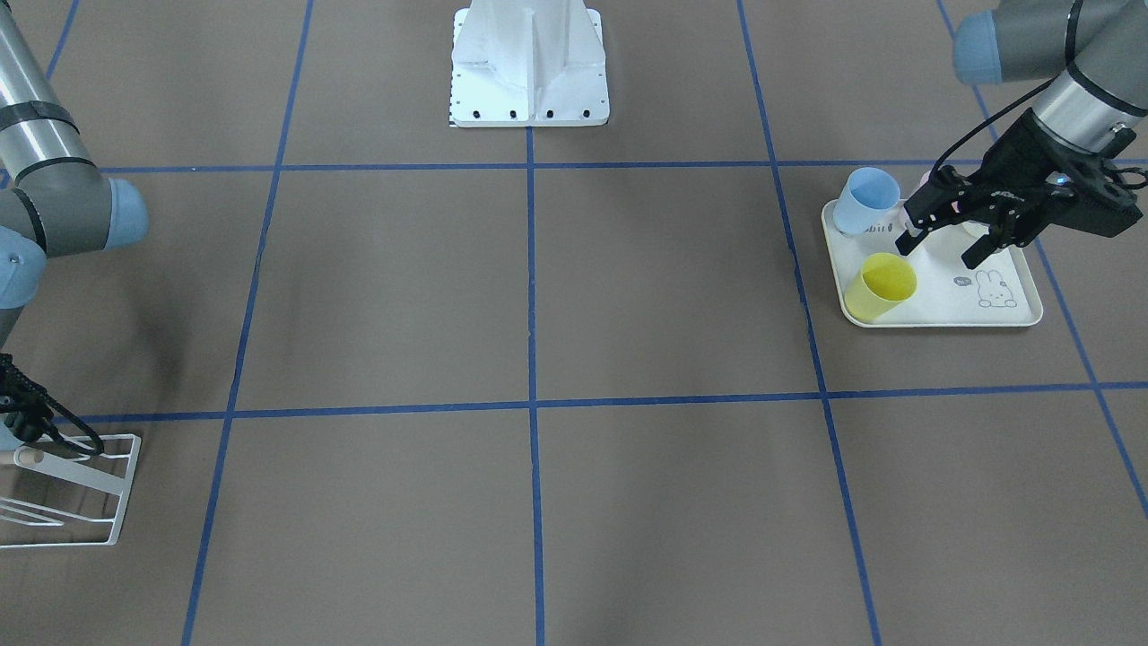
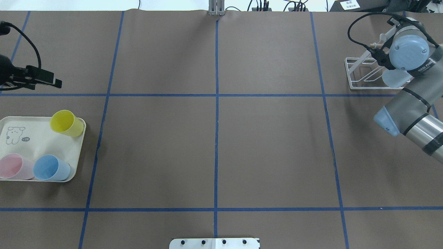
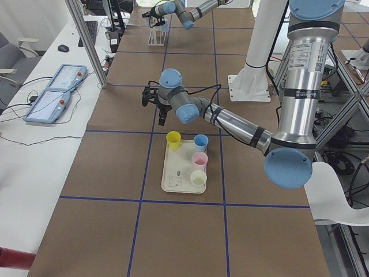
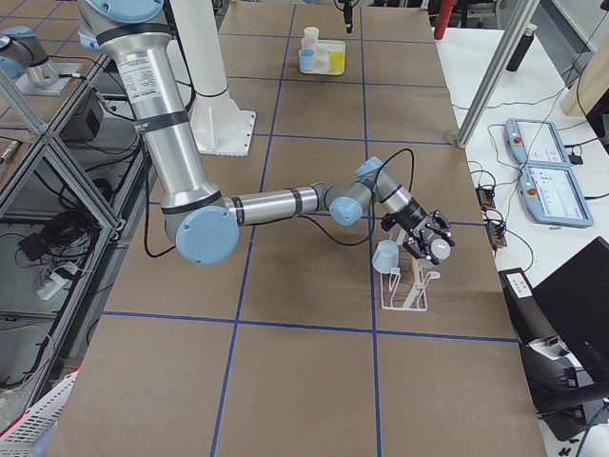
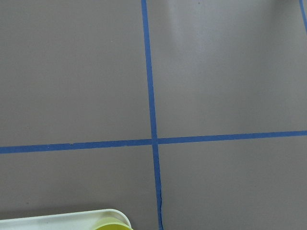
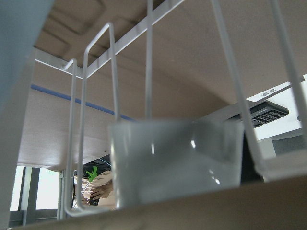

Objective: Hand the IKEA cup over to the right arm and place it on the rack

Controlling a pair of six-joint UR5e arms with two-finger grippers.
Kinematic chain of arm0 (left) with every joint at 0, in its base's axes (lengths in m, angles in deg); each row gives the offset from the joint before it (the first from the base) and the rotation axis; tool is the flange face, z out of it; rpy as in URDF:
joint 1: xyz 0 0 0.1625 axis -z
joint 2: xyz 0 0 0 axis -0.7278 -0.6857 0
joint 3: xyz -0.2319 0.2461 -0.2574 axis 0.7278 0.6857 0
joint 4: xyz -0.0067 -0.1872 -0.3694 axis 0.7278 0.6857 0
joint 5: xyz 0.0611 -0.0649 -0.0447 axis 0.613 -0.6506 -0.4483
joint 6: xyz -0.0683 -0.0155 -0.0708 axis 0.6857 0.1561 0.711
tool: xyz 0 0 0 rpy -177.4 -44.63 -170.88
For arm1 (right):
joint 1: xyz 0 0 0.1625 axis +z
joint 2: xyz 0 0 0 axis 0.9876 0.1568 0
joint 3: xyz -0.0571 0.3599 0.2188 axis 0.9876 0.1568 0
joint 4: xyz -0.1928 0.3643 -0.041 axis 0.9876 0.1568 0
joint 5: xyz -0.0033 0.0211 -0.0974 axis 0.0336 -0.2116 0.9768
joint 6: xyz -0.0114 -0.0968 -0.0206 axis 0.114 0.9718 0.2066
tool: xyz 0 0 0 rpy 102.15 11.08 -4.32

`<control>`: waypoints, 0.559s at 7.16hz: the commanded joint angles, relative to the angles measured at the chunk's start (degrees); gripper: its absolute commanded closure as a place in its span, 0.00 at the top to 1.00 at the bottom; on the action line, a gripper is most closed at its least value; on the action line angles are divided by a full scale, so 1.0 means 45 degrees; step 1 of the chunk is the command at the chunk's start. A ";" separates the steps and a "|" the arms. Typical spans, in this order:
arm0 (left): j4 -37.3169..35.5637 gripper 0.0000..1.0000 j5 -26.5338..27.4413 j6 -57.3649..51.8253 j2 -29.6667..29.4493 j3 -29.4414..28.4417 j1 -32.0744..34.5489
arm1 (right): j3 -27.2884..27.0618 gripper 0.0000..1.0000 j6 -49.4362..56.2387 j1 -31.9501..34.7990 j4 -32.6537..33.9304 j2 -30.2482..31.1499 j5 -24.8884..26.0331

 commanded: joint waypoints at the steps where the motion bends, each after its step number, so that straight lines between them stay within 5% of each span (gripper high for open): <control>1: 0.0000 1.00 0.0000 0.0015 -0.0007 0.0000 -0.0001 | -0.0059 0.98 0.0012 0.0017 -0.0018 0.0000 -0.0007; 4: 0.0000 1.00 0.0000 0.0015 -0.0007 0.0000 -0.0001 | -0.0369 0.99 0.0167 0.0036 -0.0018 0.0000 -0.0027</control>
